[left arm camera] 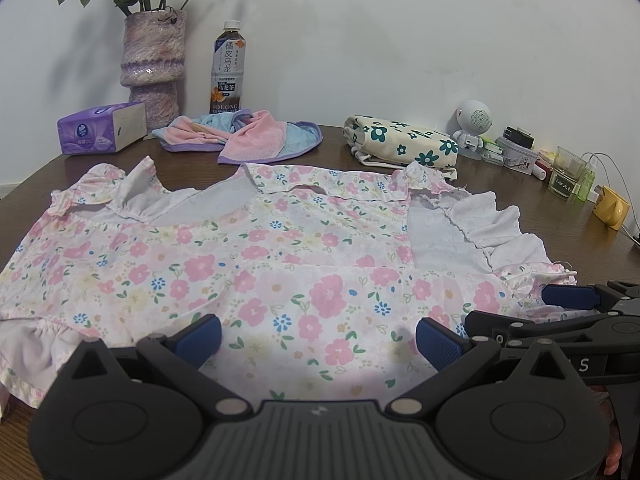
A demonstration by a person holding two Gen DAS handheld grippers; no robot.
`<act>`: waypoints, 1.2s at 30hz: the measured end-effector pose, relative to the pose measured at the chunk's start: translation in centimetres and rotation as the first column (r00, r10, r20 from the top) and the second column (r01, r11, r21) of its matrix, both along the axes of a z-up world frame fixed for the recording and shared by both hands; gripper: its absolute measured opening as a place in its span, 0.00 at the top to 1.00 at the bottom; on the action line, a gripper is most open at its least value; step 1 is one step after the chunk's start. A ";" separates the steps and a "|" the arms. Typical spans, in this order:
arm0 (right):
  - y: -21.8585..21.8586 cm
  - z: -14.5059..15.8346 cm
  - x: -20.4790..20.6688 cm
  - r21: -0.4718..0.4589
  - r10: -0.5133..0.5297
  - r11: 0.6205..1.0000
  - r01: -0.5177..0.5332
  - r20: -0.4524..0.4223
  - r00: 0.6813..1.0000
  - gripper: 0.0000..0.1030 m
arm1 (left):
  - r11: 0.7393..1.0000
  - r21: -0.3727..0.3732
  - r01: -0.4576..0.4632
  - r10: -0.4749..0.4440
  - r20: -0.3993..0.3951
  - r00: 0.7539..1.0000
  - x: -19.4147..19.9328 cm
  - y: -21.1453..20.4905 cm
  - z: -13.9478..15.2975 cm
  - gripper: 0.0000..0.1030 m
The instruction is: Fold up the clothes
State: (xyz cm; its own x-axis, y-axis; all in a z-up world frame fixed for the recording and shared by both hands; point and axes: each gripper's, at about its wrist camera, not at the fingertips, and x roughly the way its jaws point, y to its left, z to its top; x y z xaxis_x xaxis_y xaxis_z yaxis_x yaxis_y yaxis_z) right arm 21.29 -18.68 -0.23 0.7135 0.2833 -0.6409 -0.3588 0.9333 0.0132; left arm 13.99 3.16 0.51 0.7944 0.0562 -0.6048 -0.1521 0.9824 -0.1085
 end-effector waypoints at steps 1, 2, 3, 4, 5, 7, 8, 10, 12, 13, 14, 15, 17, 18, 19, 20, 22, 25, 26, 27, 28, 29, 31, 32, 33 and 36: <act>0.0 0.0 0.0 0.000 0.000 1.000 0.000 0.000 1.000 0.01 | 1.000 0.000 0.000 0.000 0.000 1.000 0.0 0.0 0.0 0.00; 0.0 0.0 0.0 0.000 0.000 1.000 0.000 0.000 1.000 0.01 | 1.000 0.000 0.000 0.000 0.000 1.000 0.0 0.0 0.0 0.00; 0.0 0.0 0.0 0.000 0.000 1.000 0.000 0.000 1.000 0.01 | 1.000 0.000 0.000 0.000 0.000 1.000 0.0 0.0 0.0 0.00; 0.0 0.0 0.0 0.000 0.000 1.000 0.000 0.000 1.000 0.01 | 1.000 0.000 0.000 0.000 0.000 1.000 0.0 0.0 0.0 0.00; 0.0 0.0 0.0 0.000 0.000 1.000 0.000 0.000 1.000 0.01 | 1.000 0.000 0.000 0.000 0.000 1.000 0.0 0.0 0.0 0.00; 0.0 0.0 0.0 0.000 0.000 1.000 0.000 0.000 1.000 0.01 | 1.000 0.000 0.000 0.000 0.000 1.000 0.0 0.0 0.0 0.00; 0.0 0.0 0.0 0.000 0.000 1.000 0.000 0.000 1.000 0.01 | 1.000 0.000 0.000 0.000 0.000 1.000 0.0 0.0 0.0 0.00; 0.0 0.0 0.0 0.000 0.000 1.000 0.000 0.000 1.000 0.01 | 1.000 0.000 -0.001 0.001 0.000 1.000 0.0 0.0 0.0 0.00; 0.0 0.0 0.0 0.000 0.000 1.000 0.000 0.000 1.000 0.01 | 1.000 0.001 -0.001 0.001 0.000 1.000 0.0 -0.1 0.0 0.00; 0.0 0.0 0.0 0.000 0.000 1.000 0.000 0.000 1.000 0.01 | 1.000 0.001 -0.001 0.001 0.000 1.000 0.0 -0.1 0.0 0.00; 0.0 0.0 0.0 0.000 0.000 1.000 0.000 0.000 1.000 0.01 | 1.000 0.002 -0.001 0.001 0.000 1.000 0.0 -0.1 0.0 0.00; 0.0 0.0 0.0 -0.001 0.000 1.000 0.000 0.000 1.000 0.01 | 1.000 0.004 0.000 0.000 -0.001 1.000 0.0 -0.1 0.0 0.00; 0.0 0.0 0.0 -0.003 0.000 1.000 0.000 0.001 1.000 0.01 | 1.000 0.009 0.000 0.000 -0.003 1.000 0.0 -0.1 0.0 0.00; 0.0 0.0 0.0 -0.003 0.000 1.000 0.000 0.001 1.000 0.01 | 1.000 0.012 0.001 -0.001 -0.005 1.000 0.1 -0.2 -0.1 0.00; 0.0 0.0 0.0 -0.003 0.000 1.000 0.000 0.001 1.000 0.01 | 1.000 0.016 0.001 -0.001 -0.006 1.000 0.1 -0.2 -0.1 0.00; 0.0 0.0 0.0 -0.003 0.000 1.000 0.000 0.001 1.000 0.01 | 1.000 0.020 0.001 -0.001 -0.008 1.000 0.1 -0.2 -0.1 0.00; 0.0 0.0 0.0 -0.003 0.000 1.000 0.000 0.001 1.000 0.01 | 1.000 0.023 0.001 -0.001 -0.010 1.000 0.2 -0.3 -0.1 0.00; 0.0 0.0 0.0 -0.002 -0.002 1.000 0.002 0.000 1.000 0.01 | 1.000 0.024 0.002 -0.002 -0.010 1.000 0.2 -0.3 -0.1 0.00; 0.0 0.0 0.1 -0.002 -0.002 1.000 0.002 0.000 1.000 0.01 | 1.000 0.024 0.002 -0.002 -0.011 1.000 0.2 -0.3 -0.1 0.00; 0.0 0.0 0.0 -0.002 -0.002 1.000 0.002 0.000 1.000 0.01 | 1.000 0.024 0.002 -0.002 -0.011 1.000 0.2 -0.3 -0.1 0.00; 0.0 0.0 0.0 -0.002 -0.002 1.000 0.002 0.000 1.000 0.01 | 1.000 0.024 0.002 -0.002 -0.011 1.000 0.2 -0.3 -0.1 0.00; 0.0 0.0 0.0 -0.002 -0.002 1.000 0.002 0.000 1.000 0.01 | 1.000 0.024 0.002 -0.002 -0.011 1.000 0.2 -0.3 -0.1 0.00; 0.0 0.0 0.0 -0.002 -0.002 1.000 0.002 0.000 1.000 0.01 | 1.000 0.028 0.002 -0.001 -0.013 1.000 0.3 -0.3 -0.1 0.00; 0.0 0.0 0.1 -0.002 -0.002 1.000 0.002 0.000 1.000 0.01 | 0.999 0.032 0.003 -0.002 -0.016 1.000 0.3 -0.3 -0.1 0.00; 0.0 0.0 0.1 -0.001 -0.002 1.000 0.002 -0.001 1.000 0.01 | 0.999 0.036 0.003 -0.003 -0.018 1.000 0.3 -0.4 -0.1 0.00; -0.1 -0.1 0.2 0.002 -0.004 1.000 0.004 -0.002 1.000 0.01 | 0.998 0.061 0.019 -0.018 -0.029 0.999 0.4 -0.6 -0.2 0.00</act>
State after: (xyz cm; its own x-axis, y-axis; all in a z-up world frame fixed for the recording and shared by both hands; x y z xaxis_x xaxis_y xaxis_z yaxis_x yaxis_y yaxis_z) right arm 21.52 -18.75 -0.30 0.7133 0.2816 -0.6418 -0.3549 0.9348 0.0156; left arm 14.42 2.58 0.35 0.7782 0.0791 -0.6231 -0.1361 0.9897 -0.0443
